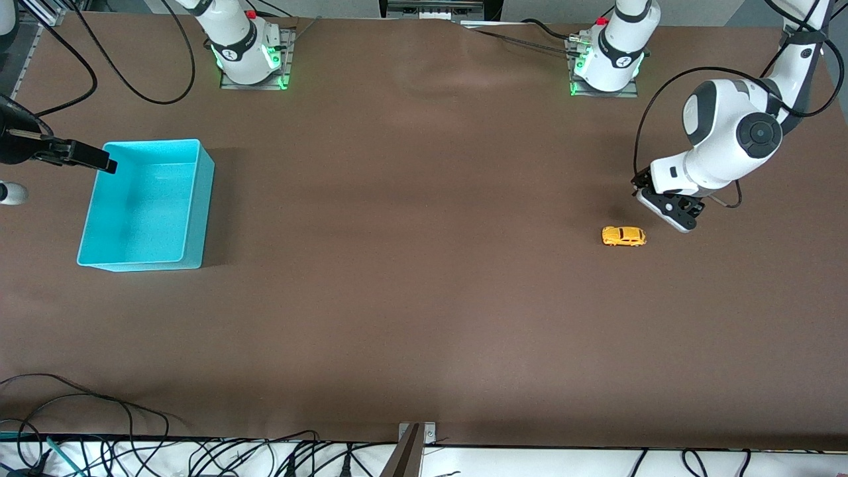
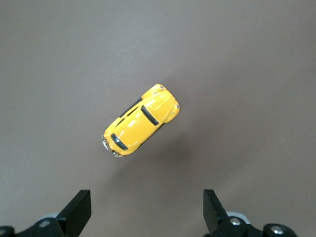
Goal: Wind up and store yellow beetle car
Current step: 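Lower the left gripper and close it on the yellow car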
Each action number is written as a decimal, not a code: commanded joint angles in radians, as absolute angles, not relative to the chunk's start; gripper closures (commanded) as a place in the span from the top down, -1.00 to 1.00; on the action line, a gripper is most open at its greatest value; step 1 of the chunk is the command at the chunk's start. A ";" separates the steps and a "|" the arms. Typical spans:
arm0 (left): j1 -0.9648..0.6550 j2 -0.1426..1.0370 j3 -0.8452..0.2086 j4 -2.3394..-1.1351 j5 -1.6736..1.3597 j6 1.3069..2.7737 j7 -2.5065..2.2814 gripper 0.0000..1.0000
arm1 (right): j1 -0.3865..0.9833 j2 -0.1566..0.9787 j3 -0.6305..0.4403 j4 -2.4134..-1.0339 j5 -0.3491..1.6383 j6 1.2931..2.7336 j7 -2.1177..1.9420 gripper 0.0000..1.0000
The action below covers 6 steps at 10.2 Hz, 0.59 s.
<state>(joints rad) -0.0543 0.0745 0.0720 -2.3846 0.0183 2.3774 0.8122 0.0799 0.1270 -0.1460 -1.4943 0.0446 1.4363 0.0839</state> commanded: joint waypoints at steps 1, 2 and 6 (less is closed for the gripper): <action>-0.052 0.100 0.072 -2.391 0.040 2.434 1.035 1.00 | 0.077 0.120 -0.146 -1.502 0.064 1.436 0.100 1.00; -0.052 0.119 0.072 -2.391 0.038 2.475 1.158 1.00 | 0.077 0.120 -0.146 -1.502 0.066 1.436 0.100 1.00; -0.051 0.198 0.072 -2.387 0.038 2.598 1.432 1.00 | 0.077 0.120 -0.146 -1.502 0.064 1.436 0.100 1.00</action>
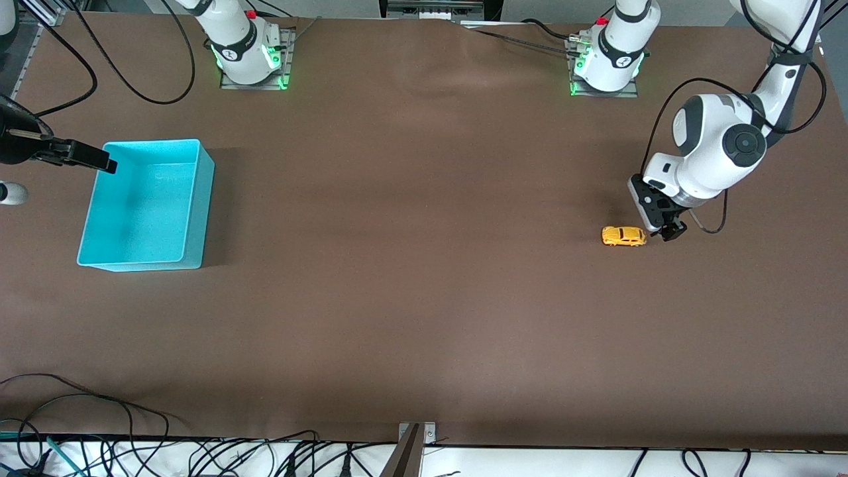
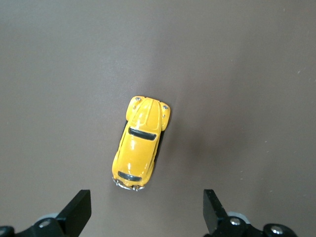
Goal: Wind up and store yellow beetle car
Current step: 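Lower the left gripper and close it on the yellow car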
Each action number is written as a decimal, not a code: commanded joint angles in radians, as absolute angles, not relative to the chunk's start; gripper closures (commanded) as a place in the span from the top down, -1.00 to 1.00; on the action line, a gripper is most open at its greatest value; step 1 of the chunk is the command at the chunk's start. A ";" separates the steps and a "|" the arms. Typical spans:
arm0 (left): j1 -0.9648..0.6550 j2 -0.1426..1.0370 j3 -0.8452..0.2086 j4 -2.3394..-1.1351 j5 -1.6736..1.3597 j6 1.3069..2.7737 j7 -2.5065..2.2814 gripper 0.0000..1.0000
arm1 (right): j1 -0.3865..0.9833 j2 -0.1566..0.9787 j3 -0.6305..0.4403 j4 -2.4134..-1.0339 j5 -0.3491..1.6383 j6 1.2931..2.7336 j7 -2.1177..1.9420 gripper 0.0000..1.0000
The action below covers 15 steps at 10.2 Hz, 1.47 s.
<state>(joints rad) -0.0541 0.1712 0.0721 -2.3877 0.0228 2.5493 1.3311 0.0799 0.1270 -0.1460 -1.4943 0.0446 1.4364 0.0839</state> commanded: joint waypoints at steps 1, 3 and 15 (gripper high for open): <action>-0.054 0.218 0.072 -2.384 0.037 2.630 1.498 1.00 | 0.077 0.120 -0.146 -1.502 0.064 1.436 0.100 1.00; -0.066 0.256 0.071 -2.381 0.037 2.678 1.542 1.00 | 0.077 0.120 -0.146 -1.502 0.064 1.436 0.100 1.00; -0.086 0.339 0.064 -2.358 0.038 2.734 1.551 -0.91 | 0.077 0.121 -0.146 -1.503 0.066 1.436 0.100 1.00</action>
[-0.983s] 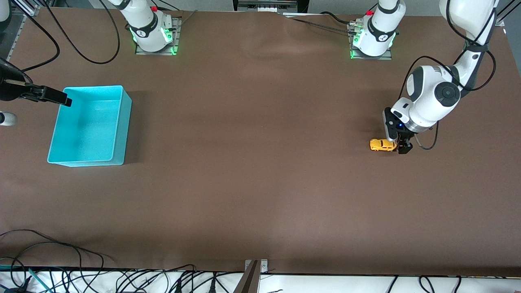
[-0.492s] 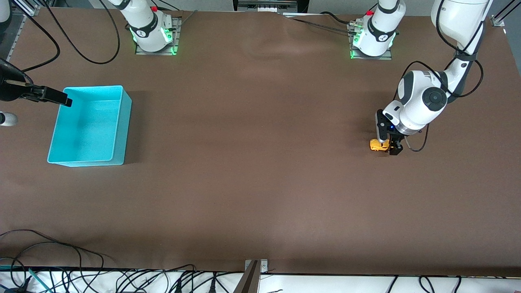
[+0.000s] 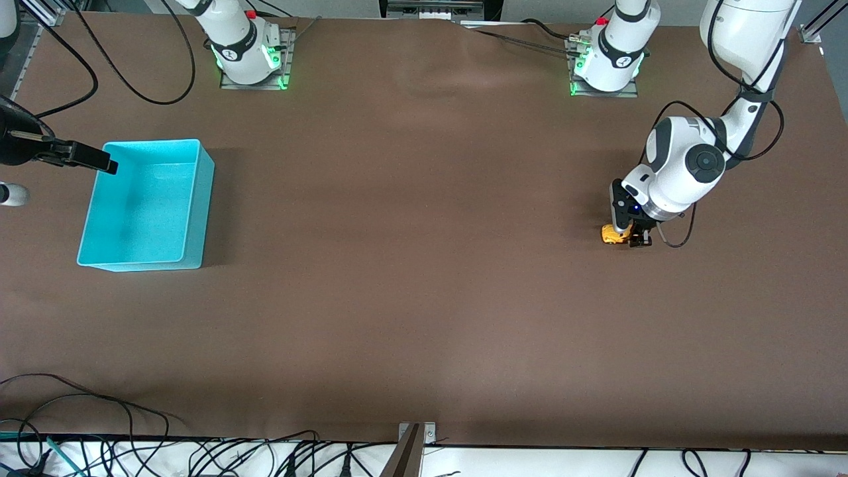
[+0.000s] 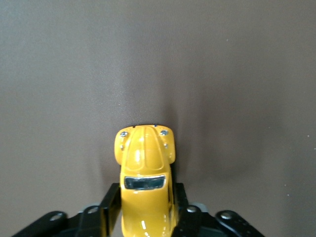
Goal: Wind up and store yellow beetle car
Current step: 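Drag the held car backward along the table with the left gripper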
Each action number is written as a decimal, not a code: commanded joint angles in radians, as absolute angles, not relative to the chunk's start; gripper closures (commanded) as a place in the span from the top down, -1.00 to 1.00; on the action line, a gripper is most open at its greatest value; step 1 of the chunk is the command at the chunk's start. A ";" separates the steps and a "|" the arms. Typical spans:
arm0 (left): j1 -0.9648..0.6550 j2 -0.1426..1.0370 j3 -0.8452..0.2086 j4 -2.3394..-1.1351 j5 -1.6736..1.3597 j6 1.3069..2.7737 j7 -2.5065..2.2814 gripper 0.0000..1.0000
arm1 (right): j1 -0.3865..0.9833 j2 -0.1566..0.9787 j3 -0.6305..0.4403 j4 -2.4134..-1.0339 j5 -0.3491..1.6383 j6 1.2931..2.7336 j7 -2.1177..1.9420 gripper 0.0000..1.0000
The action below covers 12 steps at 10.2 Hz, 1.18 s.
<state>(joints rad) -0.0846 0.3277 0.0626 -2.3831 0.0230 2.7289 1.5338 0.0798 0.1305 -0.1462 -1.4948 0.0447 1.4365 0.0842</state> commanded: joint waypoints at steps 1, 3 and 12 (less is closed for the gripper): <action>-0.084 0.339 0.064 -2.358 0.038 2.734 1.552 -1.00 | 0.075 0.121 -0.146 -1.503 0.066 1.436 0.100 1.00; -0.081 0.337 0.064 -2.356 0.086 2.734 1.604 -1.00 | 0.075 0.121 -0.146 -1.503 0.066 1.436 0.100 1.00; 0.035 0.417 0.064 -2.327 0.077 2.734 1.609 -1.00 | 0.077 0.121 -0.146 -1.503 0.066 1.436 0.100 1.00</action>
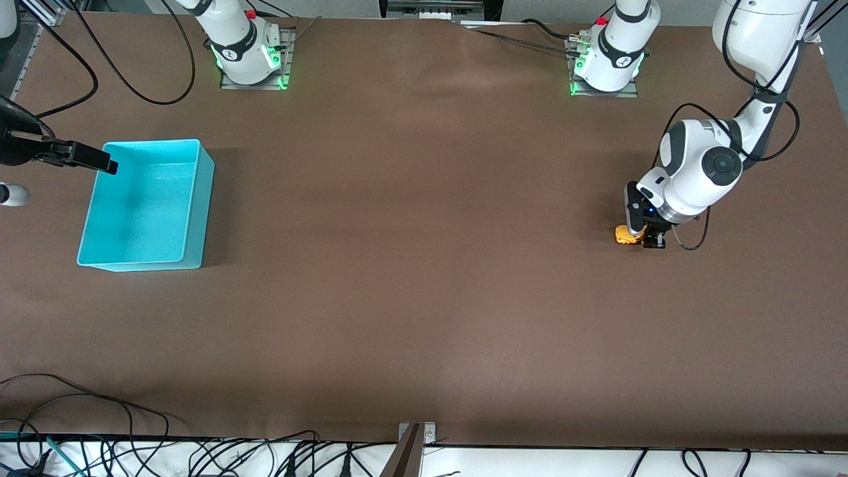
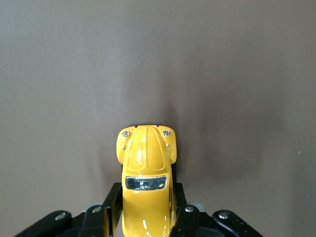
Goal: Wind up and store yellow beetle car
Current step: 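Drag the held car backward along the table with the left gripper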
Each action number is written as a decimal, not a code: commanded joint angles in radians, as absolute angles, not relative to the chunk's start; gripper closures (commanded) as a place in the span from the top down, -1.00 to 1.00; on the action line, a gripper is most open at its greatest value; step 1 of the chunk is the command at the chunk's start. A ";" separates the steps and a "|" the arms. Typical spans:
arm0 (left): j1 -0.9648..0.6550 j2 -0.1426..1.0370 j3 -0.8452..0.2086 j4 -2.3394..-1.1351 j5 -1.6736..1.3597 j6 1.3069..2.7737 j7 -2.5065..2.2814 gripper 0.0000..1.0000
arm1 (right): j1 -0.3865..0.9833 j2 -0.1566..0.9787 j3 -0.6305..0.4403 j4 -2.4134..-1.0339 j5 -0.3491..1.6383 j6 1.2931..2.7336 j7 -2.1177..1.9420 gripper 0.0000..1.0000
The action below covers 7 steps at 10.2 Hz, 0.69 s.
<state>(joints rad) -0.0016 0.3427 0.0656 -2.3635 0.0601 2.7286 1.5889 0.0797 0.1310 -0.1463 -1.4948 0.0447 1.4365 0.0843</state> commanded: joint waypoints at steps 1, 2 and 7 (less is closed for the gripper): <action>0.050 0.428 0.064 -2.316 0.077 2.734 1.624 -1.00 | 0.075 0.121 -0.146 -1.503 0.066 1.436 0.100 1.00; 0.060 0.429 0.066 -2.313 0.074 2.734 1.655 -1.00 | 0.075 0.121 -0.146 -1.503 0.066 1.436 0.100 1.00; 0.138 0.448 0.107 -2.298 0.074 2.735 1.792 -1.00 | 0.075 0.121 -0.146 -1.503 0.066 1.436 0.100 1.00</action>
